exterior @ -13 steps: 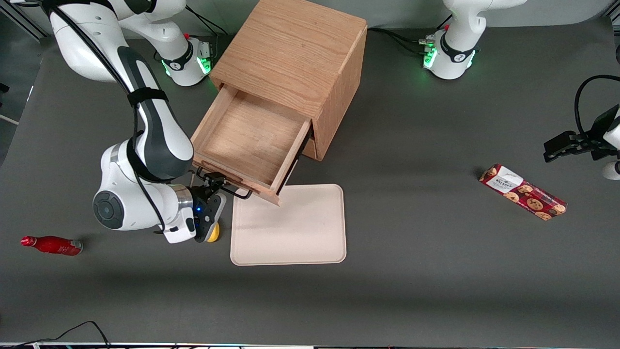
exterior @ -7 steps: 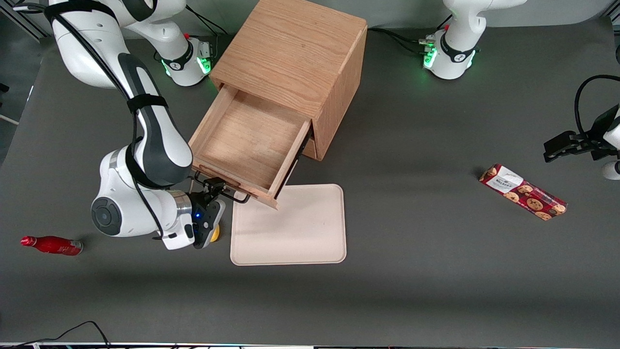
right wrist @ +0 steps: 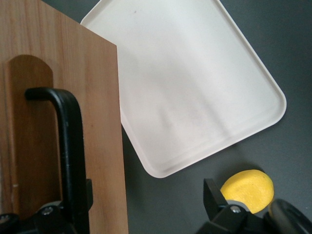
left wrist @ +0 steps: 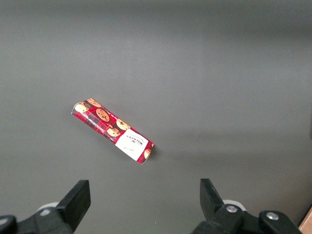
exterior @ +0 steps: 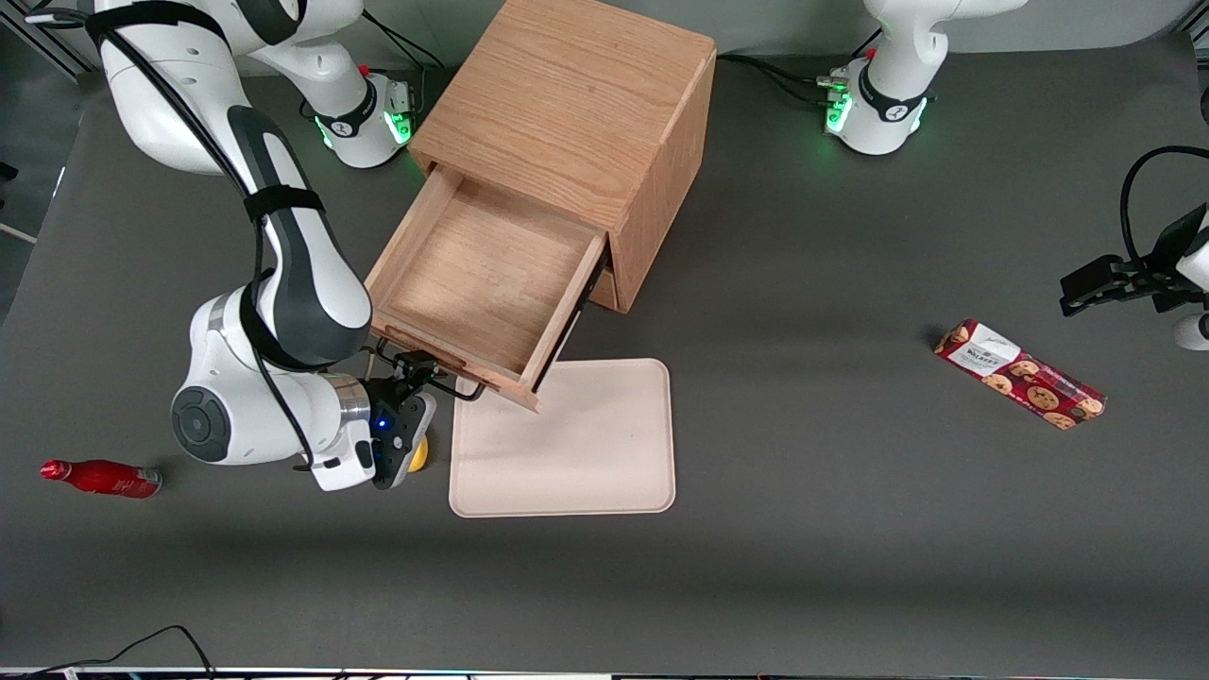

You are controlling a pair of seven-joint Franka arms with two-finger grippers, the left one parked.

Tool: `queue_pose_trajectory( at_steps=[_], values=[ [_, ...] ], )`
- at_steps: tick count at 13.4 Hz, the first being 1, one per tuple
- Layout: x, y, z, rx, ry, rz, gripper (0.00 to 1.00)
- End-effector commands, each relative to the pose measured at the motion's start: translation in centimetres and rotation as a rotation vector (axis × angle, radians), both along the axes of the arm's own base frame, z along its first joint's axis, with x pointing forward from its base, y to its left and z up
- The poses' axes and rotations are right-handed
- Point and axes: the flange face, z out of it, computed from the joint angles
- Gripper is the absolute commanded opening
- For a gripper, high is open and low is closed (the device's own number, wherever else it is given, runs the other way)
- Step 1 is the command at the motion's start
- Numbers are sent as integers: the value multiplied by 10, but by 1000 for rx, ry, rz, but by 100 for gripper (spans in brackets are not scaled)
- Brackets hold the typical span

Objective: Open upper drawer

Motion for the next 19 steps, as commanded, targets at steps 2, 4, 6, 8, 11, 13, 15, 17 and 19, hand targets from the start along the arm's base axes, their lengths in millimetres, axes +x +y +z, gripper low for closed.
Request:
queue_pose_trajectory(
  at_steps=[2, 4, 6, 8, 11, 13, 15, 17, 19],
  values=[
    [13, -15, 3, 12, -19, 5, 100],
    [14, -16, 4, 11, -17, 7, 100],
    [14, -16, 5, 14, -18, 5, 100],
    [11, -8, 17, 18, -27, 4, 100],
    [3, -2, 60, 26, -63, 22, 100],
    [-5, -6, 90, 27, -71, 31, 100],
    [-18, -12, 130, 29, -73, 16, 100],
    [-33, -22, 159, -11, -19, -100, 100],
    [-54, -27, 180, -102, 74, -314, 100]
  ],
)
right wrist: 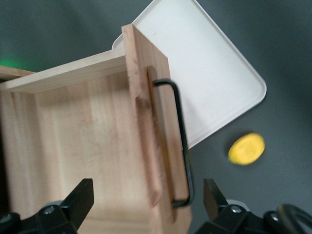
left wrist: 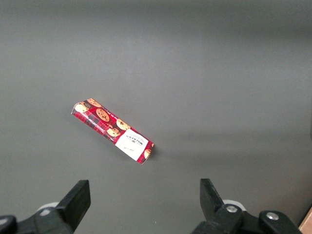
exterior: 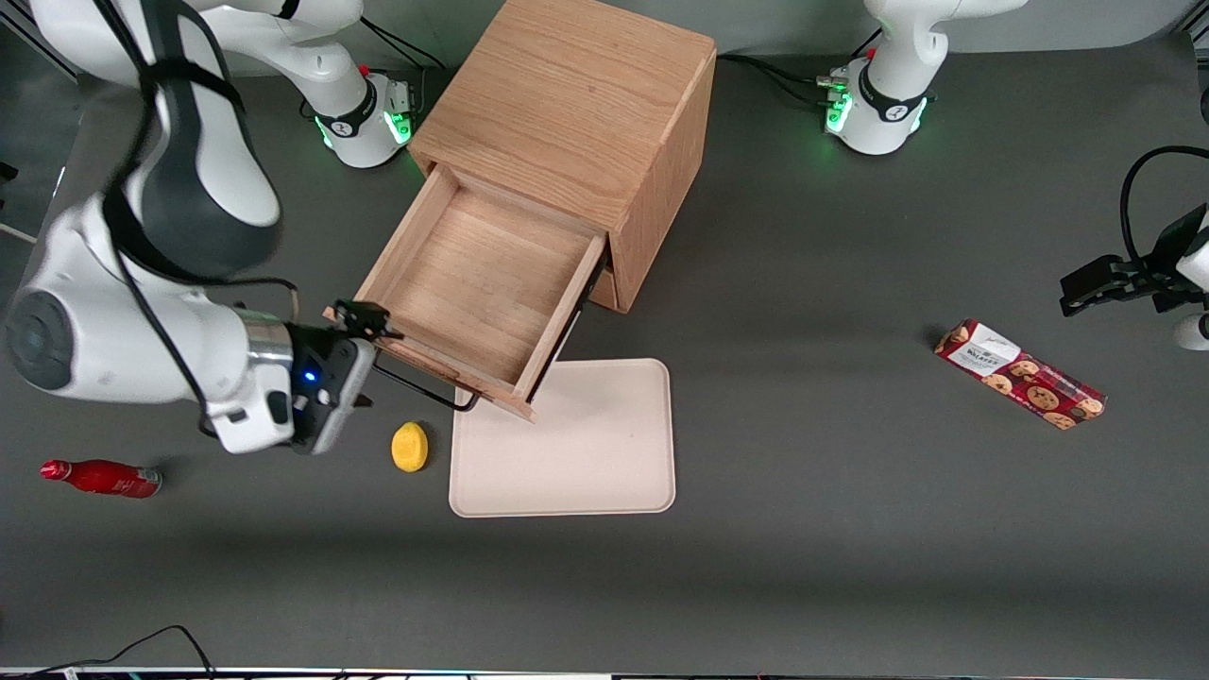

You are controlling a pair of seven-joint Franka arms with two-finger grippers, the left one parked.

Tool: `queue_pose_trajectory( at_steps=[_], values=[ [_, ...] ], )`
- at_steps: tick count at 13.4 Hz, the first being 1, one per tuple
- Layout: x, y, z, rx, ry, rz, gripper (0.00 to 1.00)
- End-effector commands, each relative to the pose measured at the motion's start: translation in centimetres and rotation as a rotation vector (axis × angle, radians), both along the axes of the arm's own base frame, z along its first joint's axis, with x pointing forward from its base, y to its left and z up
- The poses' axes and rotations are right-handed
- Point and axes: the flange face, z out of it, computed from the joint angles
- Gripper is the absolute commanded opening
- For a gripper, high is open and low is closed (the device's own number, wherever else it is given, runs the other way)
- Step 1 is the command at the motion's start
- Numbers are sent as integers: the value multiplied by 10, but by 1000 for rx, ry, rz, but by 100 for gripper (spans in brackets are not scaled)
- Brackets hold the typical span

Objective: Open upper drawer

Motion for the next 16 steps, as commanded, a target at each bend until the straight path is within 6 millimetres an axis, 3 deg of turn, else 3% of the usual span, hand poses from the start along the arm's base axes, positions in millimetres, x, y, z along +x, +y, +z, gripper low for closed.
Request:
queue_pose_trajectory(
  at_steps=[1, 4, 6, 8, 10, 13, 16],
  values=[
    [-31, -7, 25, -124, 90, -270, 100],
    [-55, -29, 43, -270, 65, -418, 100],
    [-66, -60, 45, -315, 50, -489, 100],
    [-87, -76, 50, -402, -4, -593, 100],
    [-103, -88, 47, -419, -5, -645, 100],
    [-109, -129, 38, -410, -5, -718, 100],
    [-131, -161, 40, -466, -45, -762, 100]
  ],
)
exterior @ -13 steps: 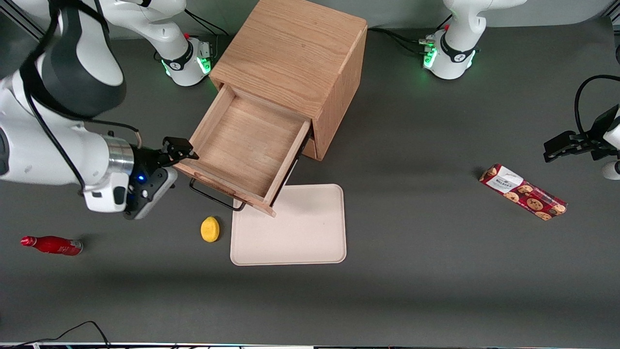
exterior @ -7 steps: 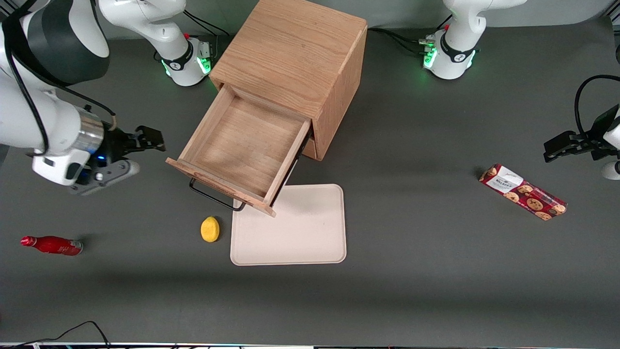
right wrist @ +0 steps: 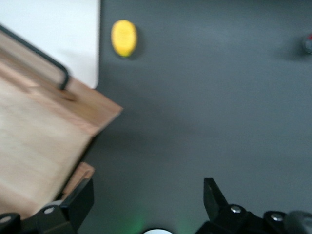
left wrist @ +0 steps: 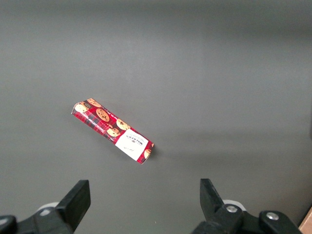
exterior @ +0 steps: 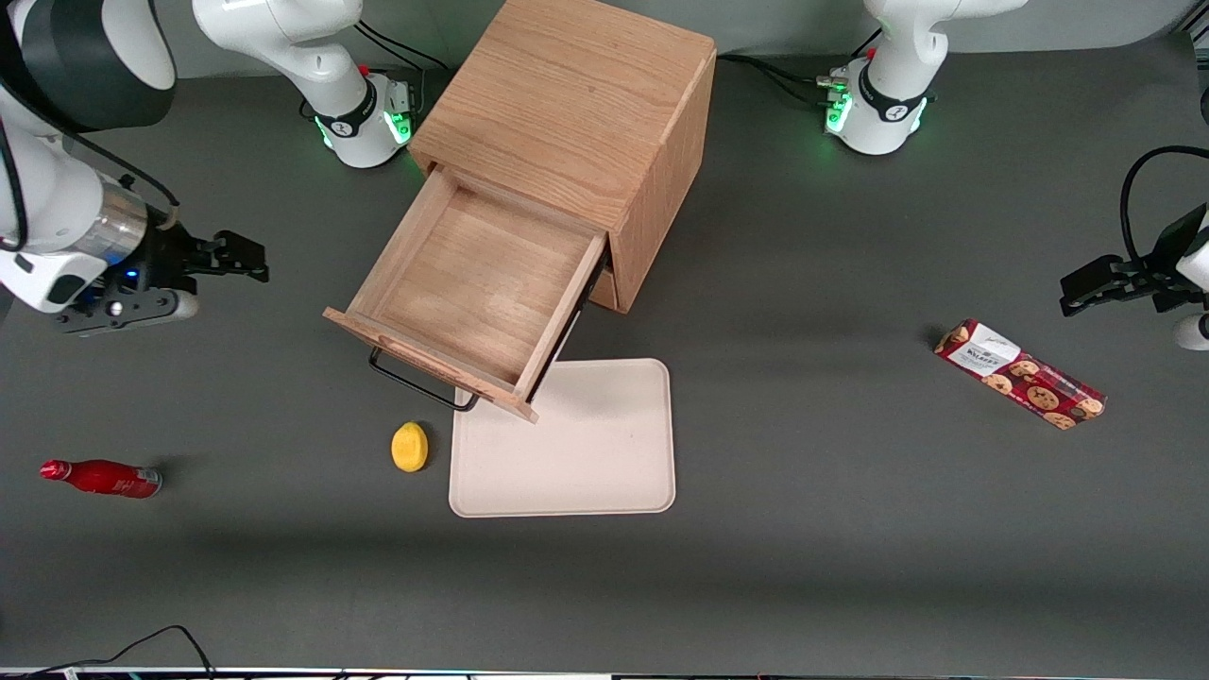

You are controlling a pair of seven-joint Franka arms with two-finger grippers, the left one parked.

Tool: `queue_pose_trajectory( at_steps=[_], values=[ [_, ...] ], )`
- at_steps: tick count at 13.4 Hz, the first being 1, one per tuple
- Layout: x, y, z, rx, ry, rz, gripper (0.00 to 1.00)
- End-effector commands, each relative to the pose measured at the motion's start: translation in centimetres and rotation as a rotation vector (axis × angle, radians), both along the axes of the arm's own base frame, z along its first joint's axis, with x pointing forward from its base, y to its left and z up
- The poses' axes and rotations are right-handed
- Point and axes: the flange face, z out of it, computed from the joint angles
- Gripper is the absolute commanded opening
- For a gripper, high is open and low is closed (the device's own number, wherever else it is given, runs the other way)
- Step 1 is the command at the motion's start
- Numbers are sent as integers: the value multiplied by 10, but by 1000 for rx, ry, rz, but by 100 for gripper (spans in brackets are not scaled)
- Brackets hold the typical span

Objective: Open upper drawer

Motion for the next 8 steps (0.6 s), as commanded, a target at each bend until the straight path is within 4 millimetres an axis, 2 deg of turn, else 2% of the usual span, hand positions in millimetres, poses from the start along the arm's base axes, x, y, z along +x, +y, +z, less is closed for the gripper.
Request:
queue_pose_trajectory(
  at_steps=[1, 3, 5, 8],
  values=[
    [-34, -27, 9, -58, -38, -57, 100],
    [-41, -32, 23, -84, -55, -47, 100],
    [-34, -33, 44, -83, -91, -52, 100],
    [-33, -27, 51, -62, -102, -47, 100]
  ],
)
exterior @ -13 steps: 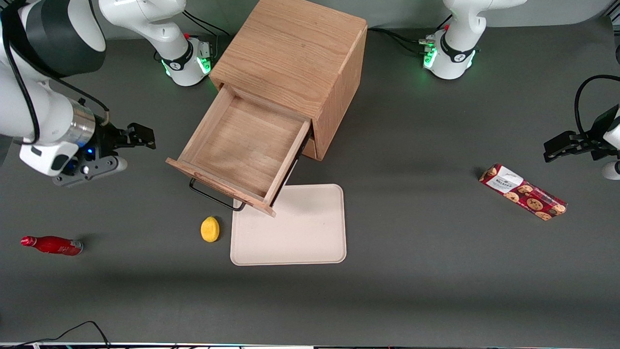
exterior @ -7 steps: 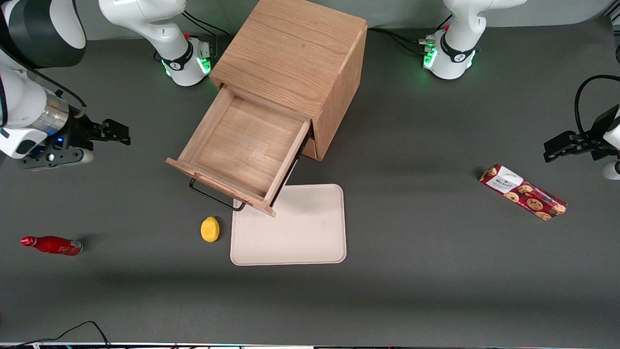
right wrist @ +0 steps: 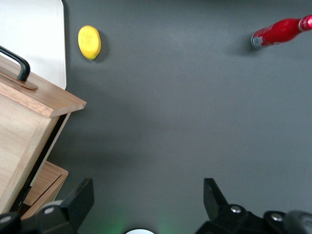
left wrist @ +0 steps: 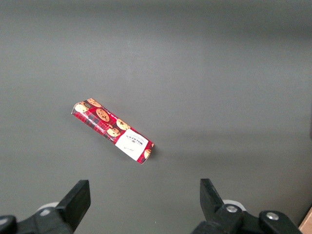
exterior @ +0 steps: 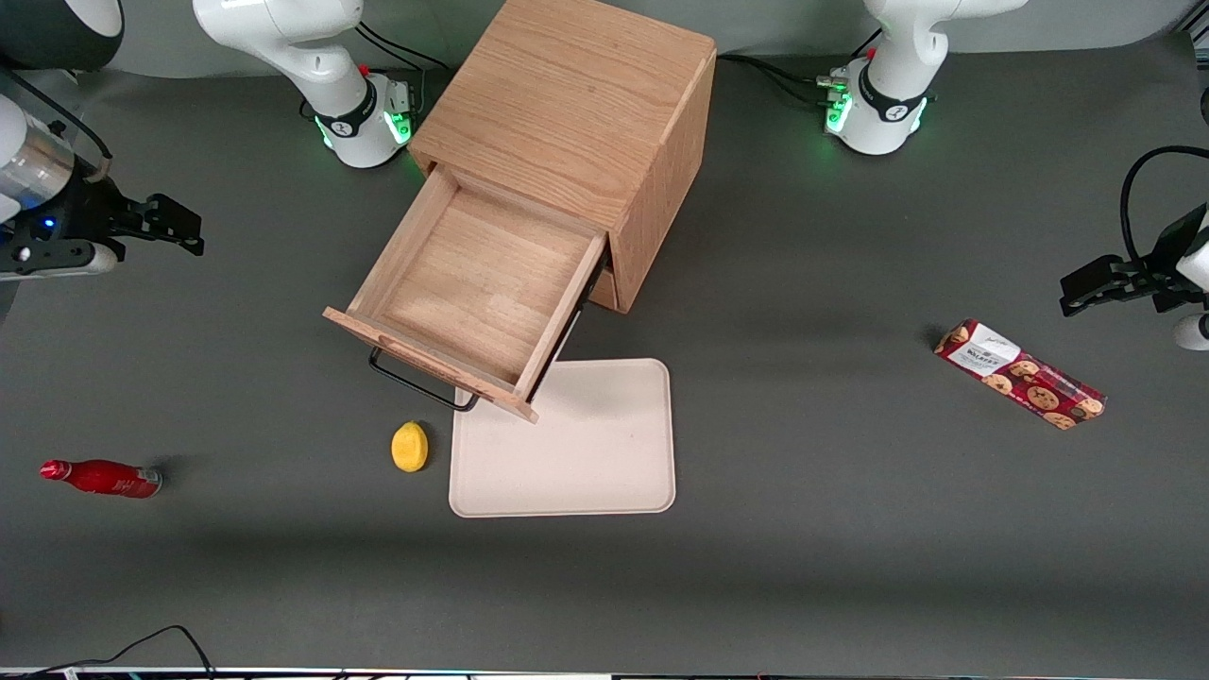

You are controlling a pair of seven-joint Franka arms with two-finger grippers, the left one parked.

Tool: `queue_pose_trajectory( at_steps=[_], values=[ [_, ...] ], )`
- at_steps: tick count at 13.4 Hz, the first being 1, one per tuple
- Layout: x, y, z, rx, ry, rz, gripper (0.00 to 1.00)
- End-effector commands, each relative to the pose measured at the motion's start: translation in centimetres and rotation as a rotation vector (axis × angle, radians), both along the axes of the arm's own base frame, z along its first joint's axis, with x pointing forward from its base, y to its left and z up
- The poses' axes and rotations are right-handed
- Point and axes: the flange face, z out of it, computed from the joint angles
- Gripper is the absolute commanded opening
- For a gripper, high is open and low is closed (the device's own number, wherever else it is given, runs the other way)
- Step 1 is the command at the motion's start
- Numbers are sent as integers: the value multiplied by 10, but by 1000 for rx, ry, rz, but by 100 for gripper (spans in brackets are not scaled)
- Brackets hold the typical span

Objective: Open upper drawer

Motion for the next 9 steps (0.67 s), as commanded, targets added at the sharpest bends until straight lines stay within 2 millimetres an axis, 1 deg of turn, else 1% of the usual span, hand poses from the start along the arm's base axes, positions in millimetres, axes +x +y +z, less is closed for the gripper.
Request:
queue_pose_trajectory(
  at_steps=[1, 2, 4, 5, 7, 9],
  values=[
    [1, 8, 8, 12, -18, -7, 100],
    [6, 8, 11, 36, -26, -15, 100],
    [35, -4, 14, 38, -41, -46, 100],
    [41, -5, 15, 33, -46, -52, 100],
    [41, -12, 16, 34, -42, -63, 100],
    [41, -14, 15, 34, -40, -65, 100]
  ],
)
